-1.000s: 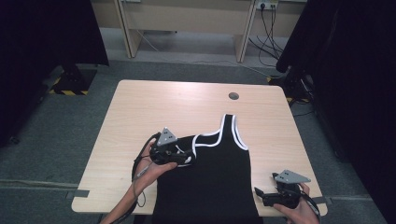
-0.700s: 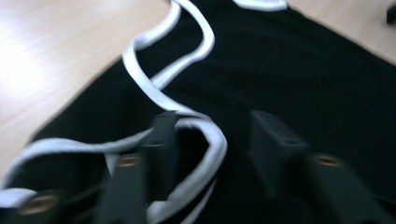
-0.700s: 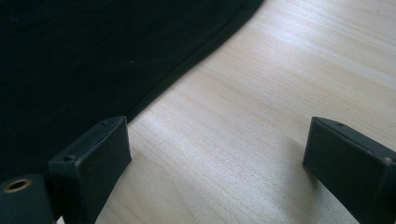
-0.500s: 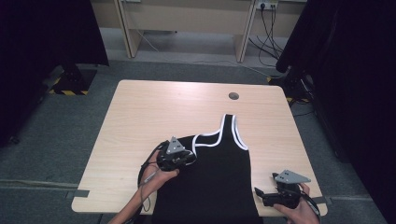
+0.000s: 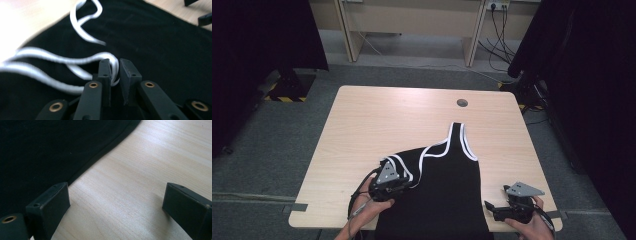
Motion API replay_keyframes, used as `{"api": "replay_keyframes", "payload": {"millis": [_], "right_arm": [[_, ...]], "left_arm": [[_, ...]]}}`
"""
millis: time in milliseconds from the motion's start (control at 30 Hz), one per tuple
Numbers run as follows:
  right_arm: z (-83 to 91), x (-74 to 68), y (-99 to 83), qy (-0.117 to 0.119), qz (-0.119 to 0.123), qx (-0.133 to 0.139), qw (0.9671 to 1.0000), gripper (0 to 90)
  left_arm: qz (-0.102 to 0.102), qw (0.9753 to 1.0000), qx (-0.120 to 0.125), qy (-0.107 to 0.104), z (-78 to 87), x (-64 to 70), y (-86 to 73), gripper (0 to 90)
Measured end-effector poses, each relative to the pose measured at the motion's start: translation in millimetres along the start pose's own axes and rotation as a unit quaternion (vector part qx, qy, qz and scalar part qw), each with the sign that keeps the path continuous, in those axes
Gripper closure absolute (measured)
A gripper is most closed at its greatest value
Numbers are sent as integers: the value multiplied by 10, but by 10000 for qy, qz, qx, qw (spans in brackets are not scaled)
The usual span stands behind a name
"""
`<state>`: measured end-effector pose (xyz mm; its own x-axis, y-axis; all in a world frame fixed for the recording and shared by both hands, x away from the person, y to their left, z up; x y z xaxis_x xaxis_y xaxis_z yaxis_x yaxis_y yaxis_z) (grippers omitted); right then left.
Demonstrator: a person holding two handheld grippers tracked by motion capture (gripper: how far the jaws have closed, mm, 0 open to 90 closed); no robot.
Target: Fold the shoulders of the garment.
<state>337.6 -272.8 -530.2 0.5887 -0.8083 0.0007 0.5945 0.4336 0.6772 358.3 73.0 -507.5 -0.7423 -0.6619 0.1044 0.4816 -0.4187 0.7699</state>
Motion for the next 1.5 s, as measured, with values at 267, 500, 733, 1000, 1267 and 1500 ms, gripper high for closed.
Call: {"api": "replay_keyframes", "payload": {"millis": [267,500,733,1000,1267,1500], "right_arm": [[-1,-1,2,-1,-6,-10,10000,75],[-2,-2,3,-2,-10,-11,10000,74],[-1,-2,1,8,4,-6,10000,74],[-4,-1,10,22,13,-62,10000,73],[-12,21,50,79,44,-227,9997,107],[-62,106,175,207,-101,-140,9996,165]], "left_arm": [[-46,9992,361,139,139,10,205,482],[-116,9984,360,425,-37,-70,421,426],[-247,9974,-206,646,-193,-123,105,421],[-252,9970,-162,720,-139,-128,-26,394],[-182,9975,-32,684,24,-55,-53,226],[-166,9980,-171,586,131,-101,-223,146]]}}
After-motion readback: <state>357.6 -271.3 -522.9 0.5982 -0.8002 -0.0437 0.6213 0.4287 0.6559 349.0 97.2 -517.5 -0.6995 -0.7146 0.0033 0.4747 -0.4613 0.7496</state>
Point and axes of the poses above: each handheld gripper's, and its own axes: z roughly backward along the jaws, y roughly out of its top, x roughly to its right, the point moved 7 cm from there along -z, roughly forward along the jaws, and after that the axes turned 4 degrees about -x, right-handed, at the moved point
